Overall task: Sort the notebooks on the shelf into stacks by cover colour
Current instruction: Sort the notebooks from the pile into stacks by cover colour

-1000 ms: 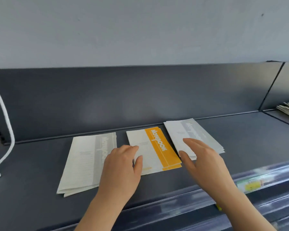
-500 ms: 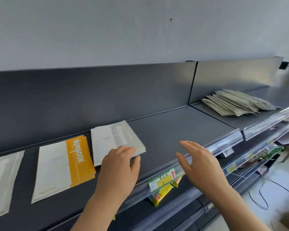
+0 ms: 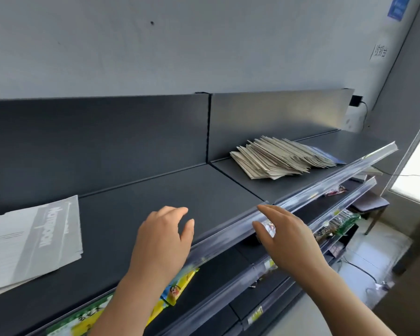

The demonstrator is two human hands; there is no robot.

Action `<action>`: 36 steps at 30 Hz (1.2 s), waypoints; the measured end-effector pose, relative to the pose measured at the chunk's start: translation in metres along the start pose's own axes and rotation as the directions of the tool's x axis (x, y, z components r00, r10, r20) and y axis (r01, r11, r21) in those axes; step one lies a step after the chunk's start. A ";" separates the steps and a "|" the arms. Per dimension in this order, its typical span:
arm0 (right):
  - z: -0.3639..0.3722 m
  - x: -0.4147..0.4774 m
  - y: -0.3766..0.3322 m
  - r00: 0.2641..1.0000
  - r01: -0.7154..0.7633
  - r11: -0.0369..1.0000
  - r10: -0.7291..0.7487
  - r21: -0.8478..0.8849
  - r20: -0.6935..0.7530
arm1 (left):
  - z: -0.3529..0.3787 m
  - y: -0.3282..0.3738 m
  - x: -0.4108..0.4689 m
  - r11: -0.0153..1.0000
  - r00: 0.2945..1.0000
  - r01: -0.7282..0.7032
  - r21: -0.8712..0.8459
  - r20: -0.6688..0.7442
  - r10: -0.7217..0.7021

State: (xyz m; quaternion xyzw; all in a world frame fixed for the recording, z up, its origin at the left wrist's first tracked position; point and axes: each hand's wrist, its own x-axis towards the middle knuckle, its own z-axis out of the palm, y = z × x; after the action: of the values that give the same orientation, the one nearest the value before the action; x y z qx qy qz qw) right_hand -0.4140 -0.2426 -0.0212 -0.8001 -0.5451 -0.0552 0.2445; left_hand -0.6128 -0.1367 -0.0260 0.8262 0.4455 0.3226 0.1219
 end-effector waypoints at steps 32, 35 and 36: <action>-0.021 0.289 0.367 0.980 -0.186 0.978 0.191 0.096 -0.045 | 0.281 0.231 0.283 0.982 0.984 -0.174 -0.076 0.023 0.177; -0.018 0.322 0.419 0.977 -0.214 0.975 0.211 0.068 0.039 | 0.310 0.258 0.303 0.987 0.990 -0.138 -0.084 0.011 0.140; -0.016 0.331 0.435 0.971 -0.232 0.971 0.227 0.058 0.074 | 0.320 0.266 0.309 0.988 0.992 -0.125 -0.091 0.016 0.127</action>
State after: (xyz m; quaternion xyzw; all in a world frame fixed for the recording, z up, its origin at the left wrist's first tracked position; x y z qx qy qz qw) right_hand 0.1122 -0.0943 -0.0334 -0.8506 -0.4582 0.0183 0.2572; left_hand -0.1103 -0.0099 -0.0084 0.8498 0.3763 0.3403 0.1432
